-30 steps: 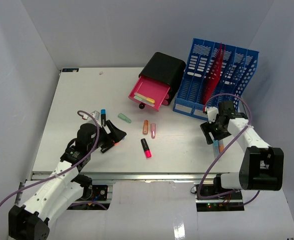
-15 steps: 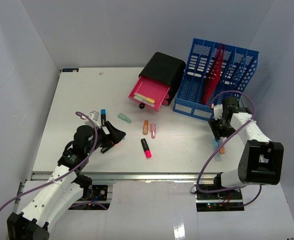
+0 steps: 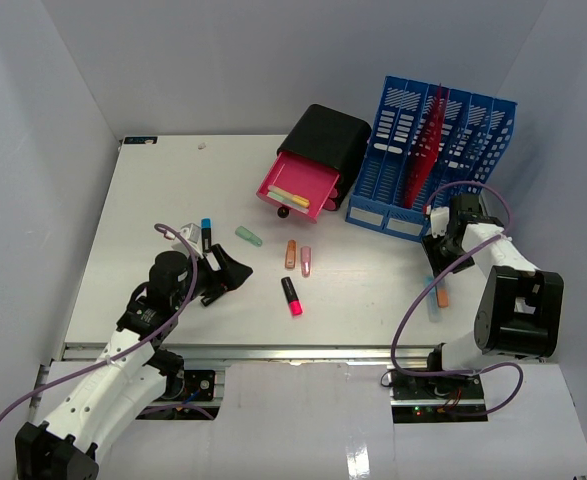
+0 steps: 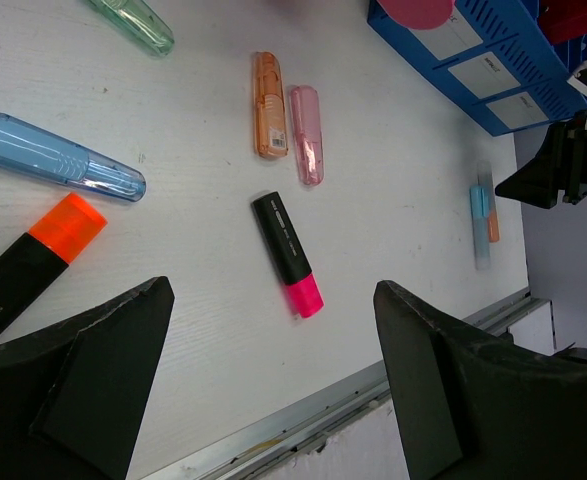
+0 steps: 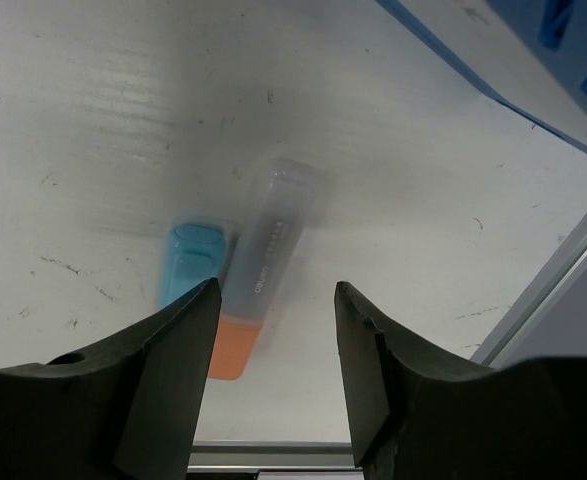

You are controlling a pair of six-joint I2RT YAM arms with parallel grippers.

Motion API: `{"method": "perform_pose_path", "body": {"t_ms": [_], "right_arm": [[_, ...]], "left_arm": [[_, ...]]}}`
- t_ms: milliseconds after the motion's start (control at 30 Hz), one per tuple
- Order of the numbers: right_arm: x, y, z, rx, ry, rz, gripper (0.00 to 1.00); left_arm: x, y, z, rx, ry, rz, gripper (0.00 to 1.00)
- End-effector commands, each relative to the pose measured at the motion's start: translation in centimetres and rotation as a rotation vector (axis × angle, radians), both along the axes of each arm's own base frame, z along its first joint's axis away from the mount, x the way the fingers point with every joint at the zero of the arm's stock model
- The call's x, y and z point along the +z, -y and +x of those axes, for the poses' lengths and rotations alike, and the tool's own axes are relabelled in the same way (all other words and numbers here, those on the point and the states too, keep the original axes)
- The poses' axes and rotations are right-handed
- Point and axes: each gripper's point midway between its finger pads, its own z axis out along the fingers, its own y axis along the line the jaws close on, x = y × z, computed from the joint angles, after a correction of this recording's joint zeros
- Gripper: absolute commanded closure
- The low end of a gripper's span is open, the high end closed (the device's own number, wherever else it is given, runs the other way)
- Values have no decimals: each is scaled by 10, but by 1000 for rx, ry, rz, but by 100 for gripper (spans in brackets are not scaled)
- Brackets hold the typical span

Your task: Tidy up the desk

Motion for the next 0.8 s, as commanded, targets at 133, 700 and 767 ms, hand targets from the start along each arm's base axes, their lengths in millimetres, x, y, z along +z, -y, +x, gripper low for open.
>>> {"method": "perform_pose_path", "body": {"t_ms": [133,700,767], "right_arm": [[-27,-2,-11,12,-71,16,43],[8,2,-15,55,196,-46,44],[10,2,-13,55,216,-42,44]], "left_arm": [[1,1,0,-15,14,-1,7],[-1,2,0,-20,8,2,7],[0,2,-1,-21,9,-1,7]]}}
